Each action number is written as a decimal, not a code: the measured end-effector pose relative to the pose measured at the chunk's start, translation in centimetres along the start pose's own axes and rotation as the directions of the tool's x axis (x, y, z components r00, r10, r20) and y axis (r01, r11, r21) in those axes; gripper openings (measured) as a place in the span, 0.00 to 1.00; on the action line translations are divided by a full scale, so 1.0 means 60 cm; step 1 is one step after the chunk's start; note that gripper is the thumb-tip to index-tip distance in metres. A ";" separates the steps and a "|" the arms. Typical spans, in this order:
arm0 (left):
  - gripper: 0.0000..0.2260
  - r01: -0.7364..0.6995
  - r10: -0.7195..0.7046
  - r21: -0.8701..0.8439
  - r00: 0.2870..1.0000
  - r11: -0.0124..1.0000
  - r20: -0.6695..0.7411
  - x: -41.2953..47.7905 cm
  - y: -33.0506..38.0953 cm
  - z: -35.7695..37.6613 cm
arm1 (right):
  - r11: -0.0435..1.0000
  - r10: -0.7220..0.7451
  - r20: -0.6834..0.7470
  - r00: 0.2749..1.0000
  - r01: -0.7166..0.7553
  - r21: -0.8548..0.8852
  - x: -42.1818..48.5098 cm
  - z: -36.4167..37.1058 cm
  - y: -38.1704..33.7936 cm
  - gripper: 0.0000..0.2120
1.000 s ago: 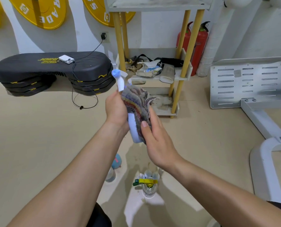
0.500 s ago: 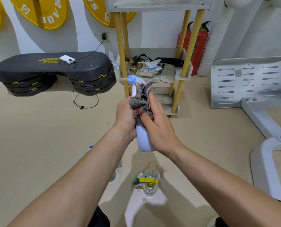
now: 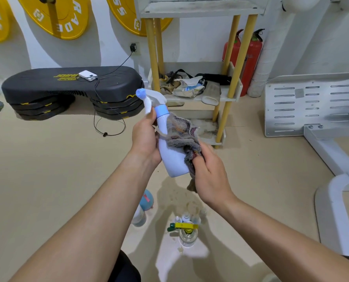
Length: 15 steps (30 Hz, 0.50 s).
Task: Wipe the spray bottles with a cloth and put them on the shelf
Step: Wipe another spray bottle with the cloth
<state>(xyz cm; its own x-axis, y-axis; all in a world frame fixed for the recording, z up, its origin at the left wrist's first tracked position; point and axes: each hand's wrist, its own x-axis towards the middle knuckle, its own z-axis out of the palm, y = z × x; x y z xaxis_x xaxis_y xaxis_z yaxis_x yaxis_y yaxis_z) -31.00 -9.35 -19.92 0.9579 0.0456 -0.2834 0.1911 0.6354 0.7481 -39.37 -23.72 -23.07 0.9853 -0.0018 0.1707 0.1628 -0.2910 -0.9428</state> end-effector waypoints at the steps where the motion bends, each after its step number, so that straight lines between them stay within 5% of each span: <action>1: 0.17 -0.001 0.000 0.012 1.000 1.000 0.004 -0.002 0.000 0.001 | 1.000 0.018 -0.033 0.999 -0.019 -0.013 0.007 -0.004 -0.001 0.22; 4: 0.16 0.008 -0.008 0.031 1.000 0.999 0.013 -0.015 0.006 0.010 | 0.996 0.068 -0.149 0.986 -0.076 -0.045 0.029 -0.021 -0.002 0.18; 8: 0.17 0.045 -0.046 0.064 0.999 0.997 0.025 -0.021 -0.002 0.012 | 0.997 -0.020 -0.254 0.967 0.039 0.070 0.046 -0.045 -0.025 0.29; 15: 0.22 0.125 -0.135 0.093 0.985 0.988 0.111 -0.037 -0.033 0.042 | 0.931 -0.289 0.039 0.957 0.290 -0.221 0.025 -0.016 -0.050 0.26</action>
<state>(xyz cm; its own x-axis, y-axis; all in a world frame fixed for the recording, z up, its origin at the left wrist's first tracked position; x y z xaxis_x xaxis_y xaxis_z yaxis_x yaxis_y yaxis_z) -32.99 -12.69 -19.26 0.9412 -0.1259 -0.3134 0.3280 0.5617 0.7595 -38.42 -23.77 -19.71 0.8975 0.1200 0.4243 0.4262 -0.4829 -0.7649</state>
